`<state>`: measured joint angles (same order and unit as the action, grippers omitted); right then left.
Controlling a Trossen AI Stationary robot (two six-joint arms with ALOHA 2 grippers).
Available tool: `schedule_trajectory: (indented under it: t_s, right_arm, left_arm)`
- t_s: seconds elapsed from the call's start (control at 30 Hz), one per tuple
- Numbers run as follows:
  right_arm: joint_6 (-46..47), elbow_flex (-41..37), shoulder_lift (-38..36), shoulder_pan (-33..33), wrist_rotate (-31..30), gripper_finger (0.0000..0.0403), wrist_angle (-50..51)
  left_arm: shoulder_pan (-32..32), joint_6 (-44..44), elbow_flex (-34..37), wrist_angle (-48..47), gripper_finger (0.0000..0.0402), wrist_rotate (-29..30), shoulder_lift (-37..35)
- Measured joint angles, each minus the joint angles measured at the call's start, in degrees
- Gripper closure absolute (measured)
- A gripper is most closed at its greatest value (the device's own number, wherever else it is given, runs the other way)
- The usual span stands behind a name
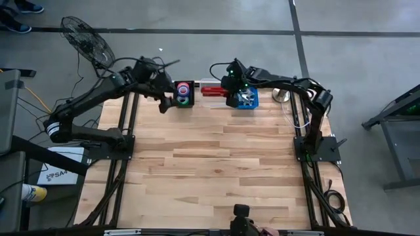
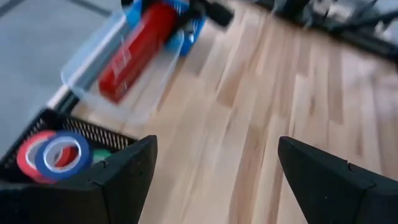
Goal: Pick and place Stapler, Stapler remover, tape
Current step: Put the red stapler into the transparent bin
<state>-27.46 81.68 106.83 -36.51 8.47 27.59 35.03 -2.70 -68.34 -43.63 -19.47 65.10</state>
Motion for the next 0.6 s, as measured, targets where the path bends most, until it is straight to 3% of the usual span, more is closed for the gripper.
schedule_trajectory:
  t_s: [0.27, 0.6]
  right_arm:
    - [0.00, 0.12, 2.05, -0.63, 2.13, 0.0214, -3.45]
    - [0.00, -0.21, 5.27, -1.11, 4.09, 0.0214, -5.06]
  left_arm:
    - [4.65, 0.52, 0.00, 5.39, 0.0074, -7.28, -0.55]
    - [5.22, 0.48, 0.00, 9.79, 0.0074, -6.71, -0.55]
